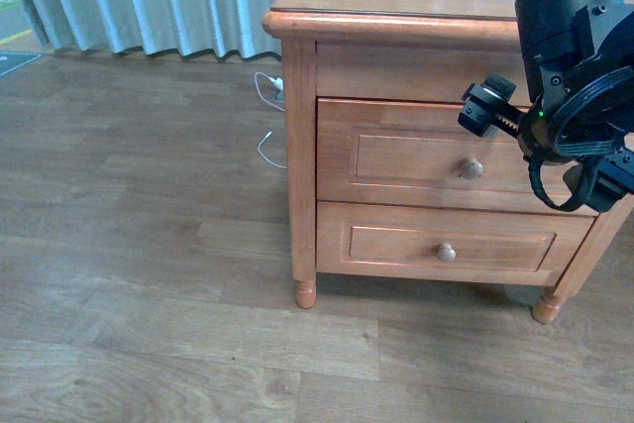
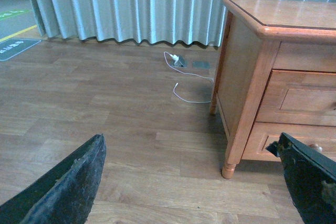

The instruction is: Put charger into drawer

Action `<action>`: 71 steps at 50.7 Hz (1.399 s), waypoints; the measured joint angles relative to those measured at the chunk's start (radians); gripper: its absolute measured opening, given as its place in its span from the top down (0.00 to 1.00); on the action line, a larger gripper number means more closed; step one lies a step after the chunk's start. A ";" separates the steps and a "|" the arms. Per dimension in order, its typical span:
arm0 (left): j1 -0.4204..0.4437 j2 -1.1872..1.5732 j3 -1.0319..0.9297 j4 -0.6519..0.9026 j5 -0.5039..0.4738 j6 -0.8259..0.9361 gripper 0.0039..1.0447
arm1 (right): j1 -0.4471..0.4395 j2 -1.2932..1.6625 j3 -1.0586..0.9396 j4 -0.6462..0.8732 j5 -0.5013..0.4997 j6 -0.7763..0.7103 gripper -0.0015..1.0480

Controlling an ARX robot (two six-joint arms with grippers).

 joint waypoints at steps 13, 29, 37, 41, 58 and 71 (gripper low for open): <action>0.000 0.000 0.000 0.000 0.000 0.000 0.05 | -0.005 0.015 0.018 0.000 -0.008 0.005 0.08; 0.000 0.000 0.000 0.000 0.000 0.000 0.05 | -0.014 0.029 0.047 -0.003 -0.019 -0.004 0.08; 0.000 0.000 0.000 0.000 0.000 0.000 0.05 | -0.018 0.030 0.045 0.001 -0.032 -0.012 0.08; 0.000 0.000 0.000 0.000 0.000 0.000 0.05 | -0.023 0.019 0.014 0.036 -0.060 -0.024 0.08; 0.000 0.000 0.000 0.000 0.000 0.000 0.05 | -0.016 -0.276 -0.270 0.110 -0.271 -0.198 0.08; 0.000 0.000 0.000 0.000 0.000 0.000 0.05 | -0.001 -0.544 -0.455 0.045 -0.335 -0.352 0.08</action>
